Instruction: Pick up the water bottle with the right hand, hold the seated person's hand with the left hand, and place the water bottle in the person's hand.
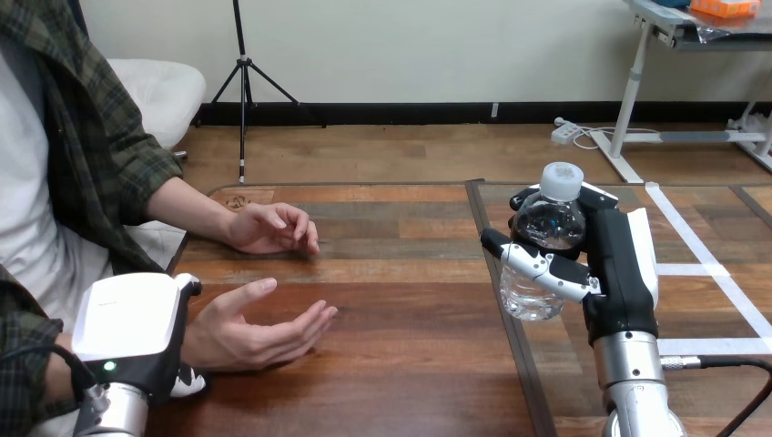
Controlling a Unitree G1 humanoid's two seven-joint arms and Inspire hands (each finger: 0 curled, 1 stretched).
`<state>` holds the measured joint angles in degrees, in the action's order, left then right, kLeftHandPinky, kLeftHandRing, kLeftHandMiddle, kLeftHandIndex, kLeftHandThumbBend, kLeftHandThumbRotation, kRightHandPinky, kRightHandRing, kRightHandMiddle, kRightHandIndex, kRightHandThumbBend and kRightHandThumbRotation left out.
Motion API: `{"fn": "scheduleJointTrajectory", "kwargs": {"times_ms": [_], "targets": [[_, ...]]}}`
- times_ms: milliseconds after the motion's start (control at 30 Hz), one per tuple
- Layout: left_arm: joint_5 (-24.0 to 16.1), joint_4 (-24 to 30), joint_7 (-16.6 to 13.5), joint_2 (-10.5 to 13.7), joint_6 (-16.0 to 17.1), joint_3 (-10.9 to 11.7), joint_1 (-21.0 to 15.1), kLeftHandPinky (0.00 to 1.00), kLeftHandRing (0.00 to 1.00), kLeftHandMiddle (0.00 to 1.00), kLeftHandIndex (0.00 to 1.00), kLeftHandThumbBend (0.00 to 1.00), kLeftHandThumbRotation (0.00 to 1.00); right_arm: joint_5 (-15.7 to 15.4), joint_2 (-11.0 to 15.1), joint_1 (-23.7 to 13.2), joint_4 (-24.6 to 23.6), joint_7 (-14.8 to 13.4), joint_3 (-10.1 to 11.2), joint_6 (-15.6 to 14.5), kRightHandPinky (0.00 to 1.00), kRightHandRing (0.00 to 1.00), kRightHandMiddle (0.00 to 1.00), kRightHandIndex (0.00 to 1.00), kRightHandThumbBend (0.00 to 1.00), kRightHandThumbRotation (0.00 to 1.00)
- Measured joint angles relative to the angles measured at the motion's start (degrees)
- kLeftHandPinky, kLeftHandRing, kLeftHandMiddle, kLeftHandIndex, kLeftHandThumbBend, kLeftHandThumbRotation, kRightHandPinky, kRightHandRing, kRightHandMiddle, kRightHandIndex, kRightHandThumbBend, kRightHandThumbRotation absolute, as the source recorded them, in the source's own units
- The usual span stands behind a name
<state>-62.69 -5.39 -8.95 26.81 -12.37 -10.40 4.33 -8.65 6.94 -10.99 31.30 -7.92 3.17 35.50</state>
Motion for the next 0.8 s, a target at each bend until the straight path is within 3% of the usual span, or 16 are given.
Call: {"fn": "scheduleJointTrajectory", "kwargs": {"times_ms": [800], "targets": [[3.91, -3.04, 2.09, 0.09, -0.30, -1.27, -0.77, 0.62, 0.68, 0.71, 0.70, 0.87, 0.00, -0.03, 0.18, 0.00, -0.01, 0.03, 0.06, -0.03, 0.34, 0.39, 0.46, 0.48, 0.70, 0.00]]}}
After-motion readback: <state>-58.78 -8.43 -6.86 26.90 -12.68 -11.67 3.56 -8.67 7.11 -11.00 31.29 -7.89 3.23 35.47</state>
